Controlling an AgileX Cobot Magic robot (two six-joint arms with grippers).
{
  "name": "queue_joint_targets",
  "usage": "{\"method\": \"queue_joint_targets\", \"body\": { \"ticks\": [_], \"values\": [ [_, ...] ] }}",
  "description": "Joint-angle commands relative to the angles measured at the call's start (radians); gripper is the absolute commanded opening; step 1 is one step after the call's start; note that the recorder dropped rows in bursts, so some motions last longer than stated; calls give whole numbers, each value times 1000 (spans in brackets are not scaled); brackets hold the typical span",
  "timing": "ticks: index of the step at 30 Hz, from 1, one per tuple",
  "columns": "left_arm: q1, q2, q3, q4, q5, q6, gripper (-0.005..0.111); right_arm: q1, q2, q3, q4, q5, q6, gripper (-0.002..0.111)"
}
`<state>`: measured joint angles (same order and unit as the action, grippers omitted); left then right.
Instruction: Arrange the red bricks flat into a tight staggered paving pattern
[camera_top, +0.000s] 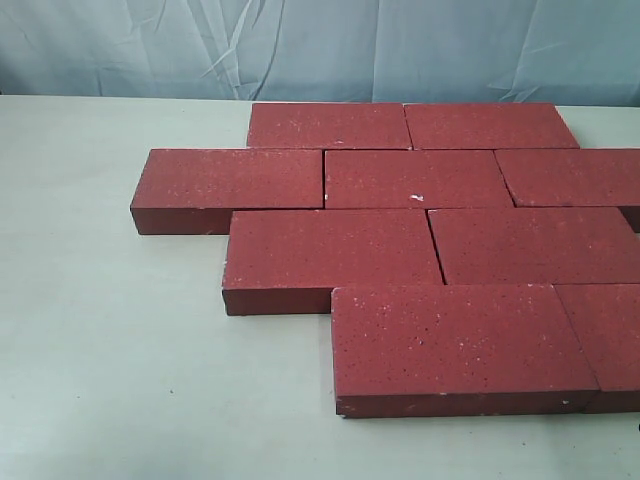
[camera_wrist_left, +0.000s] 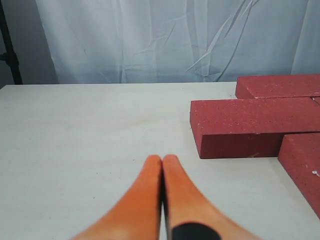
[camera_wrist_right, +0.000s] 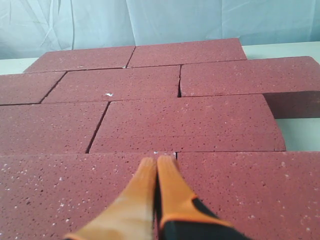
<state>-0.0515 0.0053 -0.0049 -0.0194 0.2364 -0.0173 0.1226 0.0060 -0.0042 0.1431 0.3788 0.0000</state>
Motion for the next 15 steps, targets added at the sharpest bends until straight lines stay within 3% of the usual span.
{"method": "queue_joint_targets", "body": {
  "ticks": [1, 15],
  "values": [
    [2, -5, 5, 5, -2, -8, 0, -6, -6, 4, 1, -10, 0, -1],
    [2, -5, 5, 19, -10, -10, 0, -6, -6, 4, 1, -8, 0, -1]
  ]
}}
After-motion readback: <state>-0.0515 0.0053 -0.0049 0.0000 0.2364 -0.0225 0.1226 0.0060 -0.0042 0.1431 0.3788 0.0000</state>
